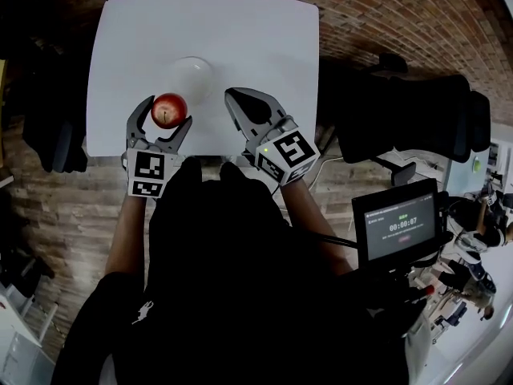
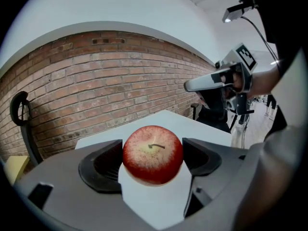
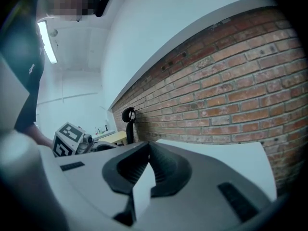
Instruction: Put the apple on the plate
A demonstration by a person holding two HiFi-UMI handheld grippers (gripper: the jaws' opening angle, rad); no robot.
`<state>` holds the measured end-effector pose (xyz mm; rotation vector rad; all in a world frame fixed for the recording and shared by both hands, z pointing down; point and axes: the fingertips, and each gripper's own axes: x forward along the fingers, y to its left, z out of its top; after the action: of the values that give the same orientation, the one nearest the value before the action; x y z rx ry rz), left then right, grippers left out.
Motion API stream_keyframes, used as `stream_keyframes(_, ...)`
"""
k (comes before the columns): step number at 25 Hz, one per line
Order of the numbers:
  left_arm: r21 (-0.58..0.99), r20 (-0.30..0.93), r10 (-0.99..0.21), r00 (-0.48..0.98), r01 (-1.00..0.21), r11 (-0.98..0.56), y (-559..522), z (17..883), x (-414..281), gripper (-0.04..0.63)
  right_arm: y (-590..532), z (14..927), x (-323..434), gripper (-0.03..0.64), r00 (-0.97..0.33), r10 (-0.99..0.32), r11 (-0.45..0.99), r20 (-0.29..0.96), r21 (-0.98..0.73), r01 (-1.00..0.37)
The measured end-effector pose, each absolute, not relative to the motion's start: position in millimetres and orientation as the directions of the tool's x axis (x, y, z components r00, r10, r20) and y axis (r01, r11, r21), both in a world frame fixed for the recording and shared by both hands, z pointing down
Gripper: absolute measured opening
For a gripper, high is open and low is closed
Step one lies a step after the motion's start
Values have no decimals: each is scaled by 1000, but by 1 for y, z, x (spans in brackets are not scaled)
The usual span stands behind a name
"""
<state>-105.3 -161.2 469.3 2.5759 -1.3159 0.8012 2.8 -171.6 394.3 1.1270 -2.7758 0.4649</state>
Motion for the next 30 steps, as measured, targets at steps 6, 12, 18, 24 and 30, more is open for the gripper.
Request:
stream_keyframes(6, -95, 548, -659, 516, -744, -661, -172, 483, -99, 393, -172, 401, 6, 5, -684, -688, 635, 244, -255, -730)
stream_keyframes(12, -75, 565, -619, 545, -714, -697, -180, 494, -90, 393, -173, 408, 14, 5, -655, -706, 602, 269, -258, -755)
stream_keyframes(18, -76, 586, -588, 557, -685, -725, -190, 503, -86, 393, -174, 412, 16, 5, -630, -719, 571, 293, -267, -776)
stream_keyframes(24, -75, 608, -560, 563, -661, -747, -202, 522, -81, 393, -176, 423, 18, 5, -615, -720, 549, 323, -278, -788)
stream_keyframes(30, -58, 664, -518, 539, -654, -755, -214, 563, -73, 393, -182, 452, 29, 4, -603, -716, 525, 352, -298, -797)
